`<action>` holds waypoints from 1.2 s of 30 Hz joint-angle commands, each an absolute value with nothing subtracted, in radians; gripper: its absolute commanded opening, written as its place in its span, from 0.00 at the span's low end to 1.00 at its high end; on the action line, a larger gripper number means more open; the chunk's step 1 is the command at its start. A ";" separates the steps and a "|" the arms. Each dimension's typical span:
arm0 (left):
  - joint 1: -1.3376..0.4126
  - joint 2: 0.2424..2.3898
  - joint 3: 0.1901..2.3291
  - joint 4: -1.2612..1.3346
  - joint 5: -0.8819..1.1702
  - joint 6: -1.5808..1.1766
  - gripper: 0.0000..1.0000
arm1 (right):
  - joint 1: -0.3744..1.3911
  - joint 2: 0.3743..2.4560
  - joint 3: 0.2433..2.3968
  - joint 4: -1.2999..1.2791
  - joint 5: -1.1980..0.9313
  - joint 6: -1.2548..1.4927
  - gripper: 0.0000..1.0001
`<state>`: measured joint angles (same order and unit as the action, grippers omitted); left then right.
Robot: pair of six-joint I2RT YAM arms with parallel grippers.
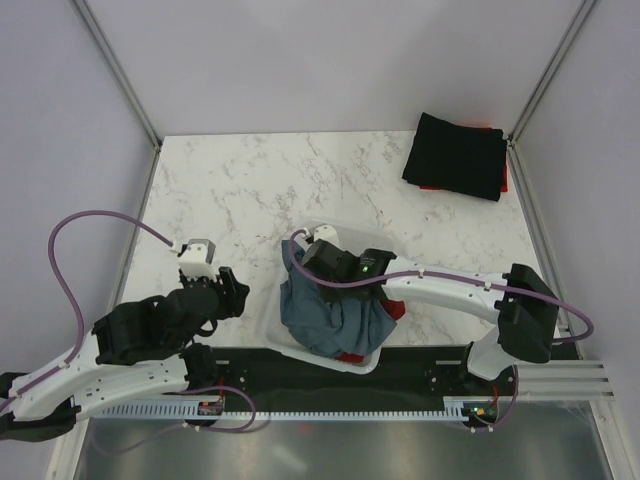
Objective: Fold and stack the t-shirts
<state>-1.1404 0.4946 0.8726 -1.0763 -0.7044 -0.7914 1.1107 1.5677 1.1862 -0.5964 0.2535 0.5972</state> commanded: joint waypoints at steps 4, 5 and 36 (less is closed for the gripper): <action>-1.138 0.502 0.876 -1.074 -0.742 -0.819 0.62 | 1.134 1.572 1.310 -0.615 0.302 0.606 0.00; -1.138 0.502 0.876 -1.074 -0.742 -0.819 0.62 | 1.134 1.566 1.333 -0.621 0.308 0.603 0.00; -1.138 0.673 0.865 -1.036 -0.723 -0.807 0.64 | 1.132 0.812 1.797 -0.833 1.128 0.268 0.00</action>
<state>-1.1404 0.6079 0.8722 -1.0752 -0.7044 -0.7925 1.1297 0.8089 1.8591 -0.7609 1.0912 0.2340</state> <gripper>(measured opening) 0.635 0.017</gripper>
